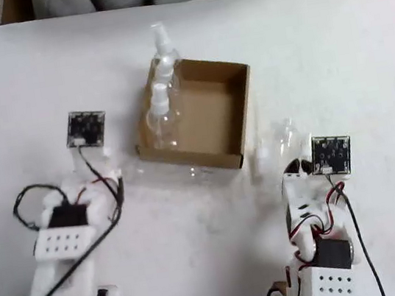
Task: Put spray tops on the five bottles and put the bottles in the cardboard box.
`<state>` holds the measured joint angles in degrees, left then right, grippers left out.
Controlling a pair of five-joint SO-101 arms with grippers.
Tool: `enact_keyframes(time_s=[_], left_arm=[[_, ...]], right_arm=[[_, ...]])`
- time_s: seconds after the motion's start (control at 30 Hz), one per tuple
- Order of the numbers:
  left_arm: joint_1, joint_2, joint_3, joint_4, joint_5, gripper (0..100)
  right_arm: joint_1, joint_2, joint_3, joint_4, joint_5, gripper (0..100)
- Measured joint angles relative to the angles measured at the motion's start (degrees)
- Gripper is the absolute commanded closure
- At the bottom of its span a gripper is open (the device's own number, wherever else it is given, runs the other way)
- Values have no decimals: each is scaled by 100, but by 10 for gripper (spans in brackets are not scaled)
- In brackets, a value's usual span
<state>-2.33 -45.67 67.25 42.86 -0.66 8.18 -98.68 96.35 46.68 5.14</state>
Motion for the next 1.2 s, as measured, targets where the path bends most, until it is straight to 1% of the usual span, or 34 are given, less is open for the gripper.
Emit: enact_keyframes(time_s=[0.17,0.23,0.33,0.43,0.53,0.6,0.73,0.93,1.1,1.2], left_arm=[[79,1248,-466,-510,167,979],[79,1802,-738,-651,396,979],[88,2602,-1081,-730,747,979],[88,3147,-1240,-730,853,979],[88,3253,-1240,-730,905,979],[105,3253,-1240,-730,985,979],[378,3253,-1240,-730,1073,980],[853,3253,-1116,-730,1099,980],[932,3253,-1099,-730,1099,980],[1002,3253,-1099,-571,1099,980]], right_arm=[[0,0,0,0,0,984],[0,0,0,0,0,984],[0,0,0,0,0,984],[0,0,0,0,0,984],[0,0,0,0,18,984],[0,0,0,0,193,984],[0,0,0,0,510,984],[0,0,0,0,545,984],[0,0,0,0,571,984],[0,0,0,0,571,984]])
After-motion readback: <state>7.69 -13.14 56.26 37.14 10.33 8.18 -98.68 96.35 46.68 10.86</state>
